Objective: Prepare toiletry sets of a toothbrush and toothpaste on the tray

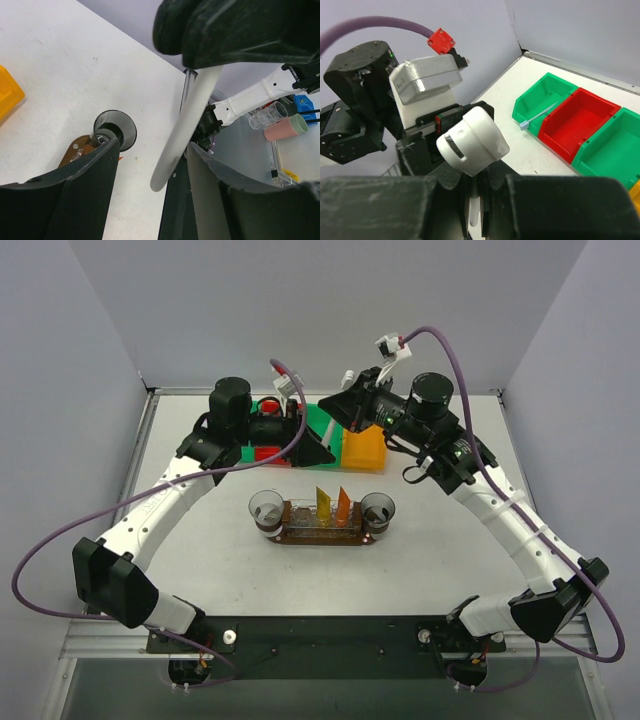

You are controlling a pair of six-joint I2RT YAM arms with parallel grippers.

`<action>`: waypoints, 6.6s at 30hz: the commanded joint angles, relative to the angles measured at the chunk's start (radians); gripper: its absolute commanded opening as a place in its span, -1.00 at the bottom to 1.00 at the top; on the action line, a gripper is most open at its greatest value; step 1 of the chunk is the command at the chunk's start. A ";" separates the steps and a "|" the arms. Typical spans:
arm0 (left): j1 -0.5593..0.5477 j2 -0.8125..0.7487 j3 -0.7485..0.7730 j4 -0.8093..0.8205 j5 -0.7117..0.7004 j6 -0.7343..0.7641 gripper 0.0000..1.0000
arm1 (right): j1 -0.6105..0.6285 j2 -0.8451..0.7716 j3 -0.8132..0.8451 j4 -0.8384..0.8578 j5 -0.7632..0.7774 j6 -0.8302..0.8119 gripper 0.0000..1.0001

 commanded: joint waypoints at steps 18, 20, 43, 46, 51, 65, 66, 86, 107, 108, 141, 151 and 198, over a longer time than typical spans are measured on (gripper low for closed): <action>0.013 0.014 -0.016 0.101 0.029 -0.044 -1.00 | -0.095 0.006 0.030 -0.042 -0.141 0.123 -0.24; 0.017 0.012 -0.025 0.113 0.031 -0.052 -1.00 | -0.115 -0.008 0.018 -0.051 -0.148 0.106 -0.07; -0.024 -0.083 -0.014 -0.385 -0.338 0.436 -1.00 | -0.240 0.069 0.197 -0.214 -0.182 0.206 -0.13; -0.041 -0.093 -0.025 -0.382 -0.361 0.445 -1.00 | -0.237 0.112 0.219 -0.245 -0.197 0.217 -0.15; -0.050 -0.099 -0.037 -0.385 -0.370 0.444 -1.00 | -0.224 0.130 0.228 -0.254 -0.227 0.220 -0.17; -0.055 -0.103 -0.051 -0.357 -0.370 0.402 -1.00 | -0.206 0.138 0.226 -0.243 -0.257 0.212 -0.27; -0.055 -0.101 -0.048 -0.356 -0.370 0.404 -1.00 | -0.201 0.142 0.226 -0.246 -0.257 0.208 -0.29; -0.055 -0.103 -0.051 -0.348 -0.370 0.376 -1.00 | -0.168 0.179 0.232 -0.285 -0.270 0.157 -0.80; -0.055 -0.115 -0.065 -0.284 -0.400 0.309 -1.00 | -0.083 0.253 0.249 -0.443 -0.319 0.024 -1.00; -0.053 -0.116 -0.066 -0.284 -0.399 0.310 -1.00 | -0.080 0.263 0.254 -0.461 -0.323 0.020 -1.00; -0.059 -0.190 -0.166 -0.411 -0.445 0.514 -1.00 | -0.166 0.307 0.363 -0.545 -0.500 0.097 -0.25; -0.069 -0.184 -0.157 -0.442 -0.477 0.543 -1.00 | -0.158 0.305 0.372 -0.564 -0.468 0.066 -0.37; 0.009 -0.262 -0.194 -0.158 -0.469 0.248 0.36 | -0.033 0.238 0.424 -0.660 -0.130 -0.168 -1.00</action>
